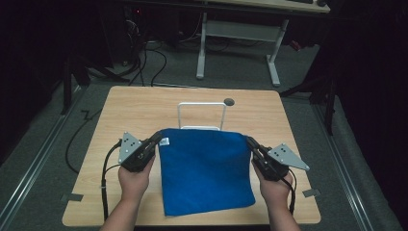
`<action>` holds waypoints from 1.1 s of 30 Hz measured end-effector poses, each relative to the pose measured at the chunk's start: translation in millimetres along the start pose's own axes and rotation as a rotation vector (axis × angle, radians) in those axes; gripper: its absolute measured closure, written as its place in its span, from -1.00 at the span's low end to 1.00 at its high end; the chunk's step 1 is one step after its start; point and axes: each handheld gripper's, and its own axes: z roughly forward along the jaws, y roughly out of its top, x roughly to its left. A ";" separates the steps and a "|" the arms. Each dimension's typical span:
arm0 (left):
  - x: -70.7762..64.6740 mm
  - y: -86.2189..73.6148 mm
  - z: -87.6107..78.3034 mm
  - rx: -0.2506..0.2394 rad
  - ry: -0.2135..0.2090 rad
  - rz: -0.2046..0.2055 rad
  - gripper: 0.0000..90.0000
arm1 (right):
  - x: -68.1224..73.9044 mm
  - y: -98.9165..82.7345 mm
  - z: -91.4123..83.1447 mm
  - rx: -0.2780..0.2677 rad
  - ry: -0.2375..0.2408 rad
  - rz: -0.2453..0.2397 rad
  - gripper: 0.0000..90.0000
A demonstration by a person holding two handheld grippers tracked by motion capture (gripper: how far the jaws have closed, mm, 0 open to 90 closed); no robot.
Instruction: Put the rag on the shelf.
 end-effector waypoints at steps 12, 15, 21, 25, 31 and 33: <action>-4.9 40.5 -3.9 -0.076 0.023 0.043 0.98 | -3.0 28.3 0.5 -0.105 -0.022 -0.002 0.96; -5.3 47.1 -3.3 -0.085 0.027 0.058 0.98 | -5.1 33.3 1.0 -0.115 -0.024 0.005 0.96; -3.4 66.3 0.1 -0.103 0.038 0.108 0.98 | -14.0 48.5 1.7 -0.141 -0.040 -0.004 0.96; 1.2 81.0 6.1 -0.118 0.056 0.141 0.98 | -18.3 56.5 4.2 -0.158 -0.045 0.002 0.96; 9.3 91.5 16.7 -0.116 0.067 0.160 0.98 | -25.4 68.0 14.4 -0.153 -0.039 0.014 0.96; 12.6 93.6 22.5 -0.115 0.077 0.172 0.98 | -28.3 72.4 20.3 -0.151 -0.041 0.017 0.96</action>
